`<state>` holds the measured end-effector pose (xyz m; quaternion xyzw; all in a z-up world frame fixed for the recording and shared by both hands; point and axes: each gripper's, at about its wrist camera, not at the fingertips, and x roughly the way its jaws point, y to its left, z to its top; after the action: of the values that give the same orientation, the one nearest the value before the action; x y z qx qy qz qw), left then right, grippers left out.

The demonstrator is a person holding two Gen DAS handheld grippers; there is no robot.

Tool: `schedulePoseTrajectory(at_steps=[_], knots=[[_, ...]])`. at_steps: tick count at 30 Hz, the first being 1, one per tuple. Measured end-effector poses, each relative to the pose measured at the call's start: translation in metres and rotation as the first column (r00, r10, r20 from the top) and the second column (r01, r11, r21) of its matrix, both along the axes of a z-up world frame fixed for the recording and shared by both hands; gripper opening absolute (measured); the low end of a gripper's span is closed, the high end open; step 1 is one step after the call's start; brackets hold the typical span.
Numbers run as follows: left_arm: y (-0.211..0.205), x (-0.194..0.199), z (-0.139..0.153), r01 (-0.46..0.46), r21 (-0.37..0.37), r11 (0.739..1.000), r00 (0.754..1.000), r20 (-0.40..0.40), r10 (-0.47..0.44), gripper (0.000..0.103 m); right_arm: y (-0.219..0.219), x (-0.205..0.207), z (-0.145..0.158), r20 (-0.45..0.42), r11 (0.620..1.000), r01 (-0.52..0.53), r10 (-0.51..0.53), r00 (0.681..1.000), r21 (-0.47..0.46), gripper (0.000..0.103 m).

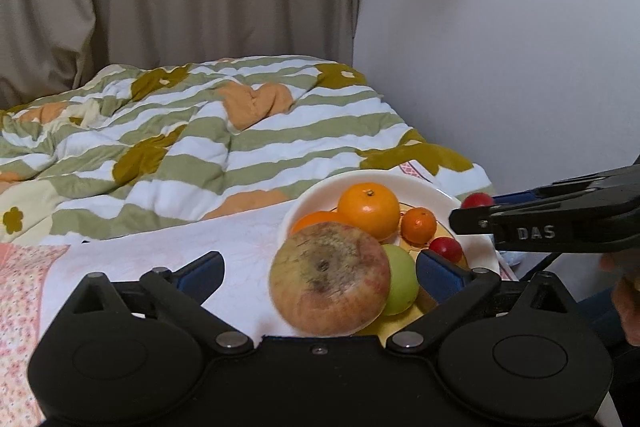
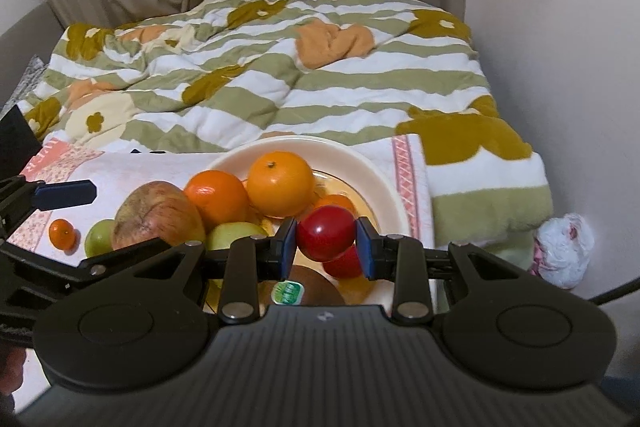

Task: Organize fruits
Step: 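Open the left gripper over the bowl while the right releases the tomato into it, then move both grippers back toward the tangerine and the last green apple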

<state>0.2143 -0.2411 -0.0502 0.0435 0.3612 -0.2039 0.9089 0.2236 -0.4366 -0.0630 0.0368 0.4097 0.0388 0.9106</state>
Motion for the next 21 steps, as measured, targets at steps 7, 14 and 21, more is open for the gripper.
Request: schedulePoseTrajectory(at_steps=[7,14,21], knots=[[0.014,-0.011,0.002,-0.036,-0.004,0.999,0.999,-0.015,0.036,0.103,0.003,0.014,-0.018,-0.029,0.999,-0.014,0.015,0.999,0.043,0.052],[0.023,-0.024,0.002,-0.060,-0.009,0.998,0.998,-0.034,0.060,0.103,-0.001,-0.001,-0.007,0.049,0.999,0.012,-0.014,0.999,0.033,0.103],[0.027,-0.041,0.014,-0.083,-0.023,0.996,0.996,-0.020,0.082,0.103,-0.003,-0.018,0.008,0.072,1.000,0.020,-0.021,0.997,0.023,0.103]])
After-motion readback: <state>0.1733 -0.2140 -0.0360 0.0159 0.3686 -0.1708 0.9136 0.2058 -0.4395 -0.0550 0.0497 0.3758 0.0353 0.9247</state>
